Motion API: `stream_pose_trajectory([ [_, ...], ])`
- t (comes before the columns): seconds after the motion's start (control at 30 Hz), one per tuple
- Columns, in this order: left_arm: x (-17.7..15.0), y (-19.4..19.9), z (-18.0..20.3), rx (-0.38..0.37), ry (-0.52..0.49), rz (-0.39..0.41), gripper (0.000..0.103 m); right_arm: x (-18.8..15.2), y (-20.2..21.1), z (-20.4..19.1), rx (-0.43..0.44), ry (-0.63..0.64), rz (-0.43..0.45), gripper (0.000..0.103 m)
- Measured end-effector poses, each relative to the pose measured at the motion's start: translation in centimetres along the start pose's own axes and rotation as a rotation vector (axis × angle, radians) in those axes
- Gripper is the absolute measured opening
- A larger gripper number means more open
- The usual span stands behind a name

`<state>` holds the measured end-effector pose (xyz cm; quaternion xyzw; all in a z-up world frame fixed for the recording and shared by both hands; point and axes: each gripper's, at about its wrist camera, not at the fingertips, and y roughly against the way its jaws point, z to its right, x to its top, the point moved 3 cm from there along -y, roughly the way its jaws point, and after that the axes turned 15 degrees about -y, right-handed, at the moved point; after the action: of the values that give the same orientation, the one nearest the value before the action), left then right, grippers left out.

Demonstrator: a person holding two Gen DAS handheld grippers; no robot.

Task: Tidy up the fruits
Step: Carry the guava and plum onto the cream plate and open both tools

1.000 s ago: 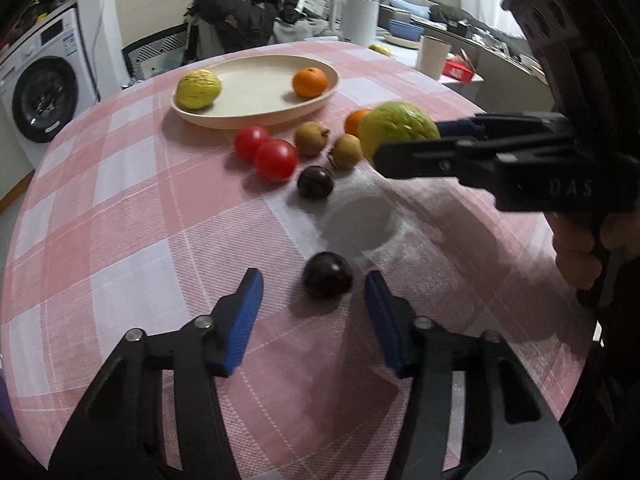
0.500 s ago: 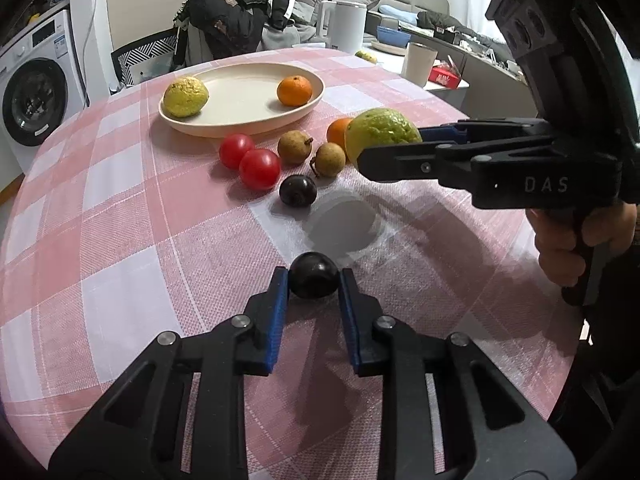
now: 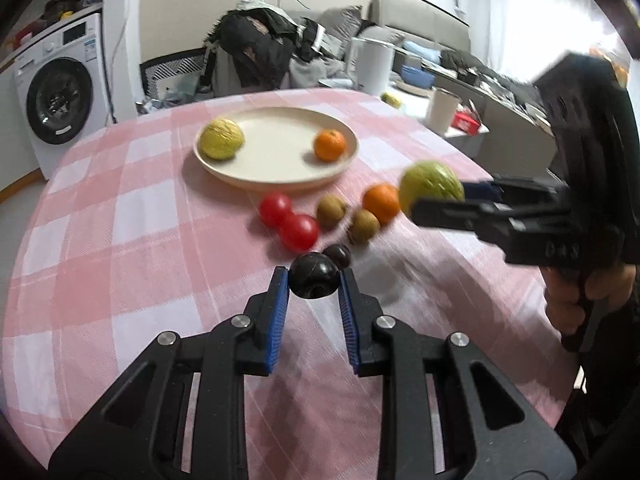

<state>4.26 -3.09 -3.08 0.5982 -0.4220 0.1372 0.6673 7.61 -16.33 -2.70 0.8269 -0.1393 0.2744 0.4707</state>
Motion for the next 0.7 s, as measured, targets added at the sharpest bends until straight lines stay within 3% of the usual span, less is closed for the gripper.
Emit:
stream_pose_trajectory([
  [0.27,1.7,-0.5,-2.5,0.055,0.045,0.029,0.022,1.1,0.1,0.3,-0.019,0.008,0.011,0.051],
  [0.7,4.8,-1.5,-4.5,0.073,0.066,0.063,0.022,4.2,-0.6,-0.6,-0.004,0.028,0.019,0.051],
])
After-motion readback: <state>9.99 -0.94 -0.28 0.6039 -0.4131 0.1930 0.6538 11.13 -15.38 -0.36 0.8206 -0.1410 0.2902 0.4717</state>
